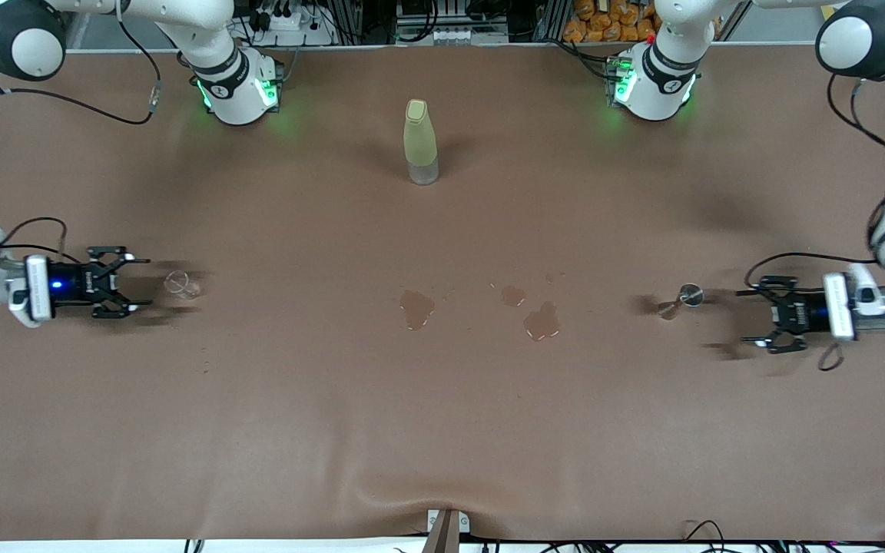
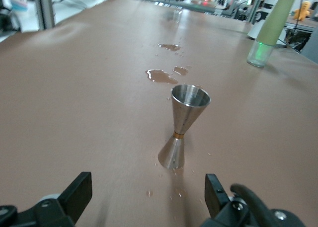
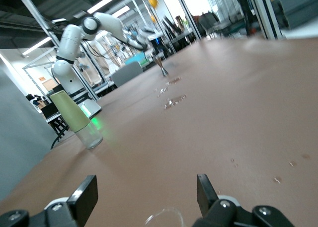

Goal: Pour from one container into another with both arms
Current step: 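Open both grippers, releasing the beaker and jigger on the table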

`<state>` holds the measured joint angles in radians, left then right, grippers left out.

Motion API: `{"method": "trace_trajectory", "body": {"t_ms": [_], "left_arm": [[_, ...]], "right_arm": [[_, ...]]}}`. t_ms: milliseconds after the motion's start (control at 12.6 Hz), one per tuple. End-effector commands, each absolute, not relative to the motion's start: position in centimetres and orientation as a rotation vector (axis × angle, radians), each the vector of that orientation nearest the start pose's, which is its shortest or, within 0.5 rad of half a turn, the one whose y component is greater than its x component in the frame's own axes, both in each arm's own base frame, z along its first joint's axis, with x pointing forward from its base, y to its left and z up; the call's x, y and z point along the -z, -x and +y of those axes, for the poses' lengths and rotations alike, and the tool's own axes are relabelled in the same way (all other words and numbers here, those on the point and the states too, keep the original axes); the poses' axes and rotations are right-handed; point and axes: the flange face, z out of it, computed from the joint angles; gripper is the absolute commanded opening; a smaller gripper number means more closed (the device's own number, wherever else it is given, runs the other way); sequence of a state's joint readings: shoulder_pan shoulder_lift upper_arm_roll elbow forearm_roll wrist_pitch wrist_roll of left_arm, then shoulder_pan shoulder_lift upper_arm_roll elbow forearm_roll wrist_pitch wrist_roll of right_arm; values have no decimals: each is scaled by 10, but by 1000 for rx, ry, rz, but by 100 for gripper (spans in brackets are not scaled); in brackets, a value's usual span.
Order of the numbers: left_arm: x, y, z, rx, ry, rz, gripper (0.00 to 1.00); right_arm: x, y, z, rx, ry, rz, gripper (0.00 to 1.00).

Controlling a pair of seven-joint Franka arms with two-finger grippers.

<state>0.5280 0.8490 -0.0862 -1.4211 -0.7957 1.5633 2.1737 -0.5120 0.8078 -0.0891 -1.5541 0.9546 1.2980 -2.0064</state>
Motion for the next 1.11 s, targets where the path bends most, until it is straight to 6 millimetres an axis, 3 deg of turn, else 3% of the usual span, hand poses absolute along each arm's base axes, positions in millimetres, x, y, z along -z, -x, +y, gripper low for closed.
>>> {"method": "trace_trajectory", "body": {"t_ms": [0,79,238,317,475,792,1030], "left_arm": [[-270,-636,223,-636,-1796,-1373,100],[-304,-643,216,-570,-1876,-1360,100],[-354,-654,190,-422,-2039,-1233,100],[-375,-661,171,-344,-2121,-1177,100],[-413,-669,138,-239,-2264,-1053,100],[-480,-674,61,-86,-2598,-910,100],[-499,-672,13,31,-2850,-664,100]], "right_arm": [[-246,-589,-248,517,1719,-973,89],[-272,-601,-240,481,1768,-964,89],[-318,-623,-221,424,1887,-939,89],[-356,-632,-209,406,1995,-941,89],[-415,-640,-170,305,2163,-885,89],[-480,-642,-121,265,2439,-772,89],[-518,-642,-73,205,2664,-626,91]]}}
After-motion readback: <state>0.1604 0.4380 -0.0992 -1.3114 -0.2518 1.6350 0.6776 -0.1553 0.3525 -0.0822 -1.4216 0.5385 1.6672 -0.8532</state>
